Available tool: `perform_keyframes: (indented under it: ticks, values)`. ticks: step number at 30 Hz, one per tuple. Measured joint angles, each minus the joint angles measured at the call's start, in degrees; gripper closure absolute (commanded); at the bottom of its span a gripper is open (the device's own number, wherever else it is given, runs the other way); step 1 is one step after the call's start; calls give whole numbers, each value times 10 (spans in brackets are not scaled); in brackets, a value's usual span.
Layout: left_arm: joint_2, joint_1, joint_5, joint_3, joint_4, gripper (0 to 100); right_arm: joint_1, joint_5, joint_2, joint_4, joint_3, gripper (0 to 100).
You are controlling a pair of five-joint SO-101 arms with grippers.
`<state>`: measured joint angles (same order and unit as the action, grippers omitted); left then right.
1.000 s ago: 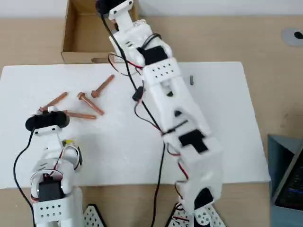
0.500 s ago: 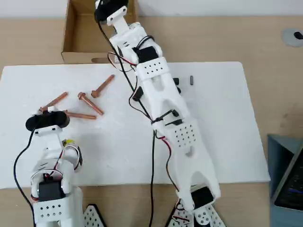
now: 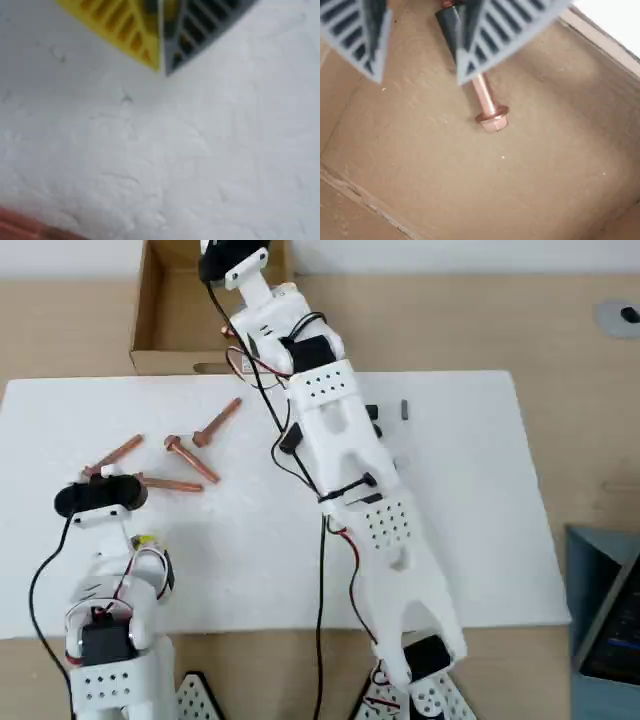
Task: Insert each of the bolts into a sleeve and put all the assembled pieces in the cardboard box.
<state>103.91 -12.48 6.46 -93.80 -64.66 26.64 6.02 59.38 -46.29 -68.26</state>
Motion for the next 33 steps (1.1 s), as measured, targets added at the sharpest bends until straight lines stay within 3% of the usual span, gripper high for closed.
perform_keyframes:
  ticks: [16, 27, 33]
  values:
    - [0, 0, 0, -3, 13, 998, -4, 0, 0, -312, -232, 954]
    - [0, 0, 0, -3, 13, 998, -17, -11, -40, -538, -244, 955]
    - [0, 0, 0, -3, 13, 998, -40, -75, -90, -549, -243, 955]
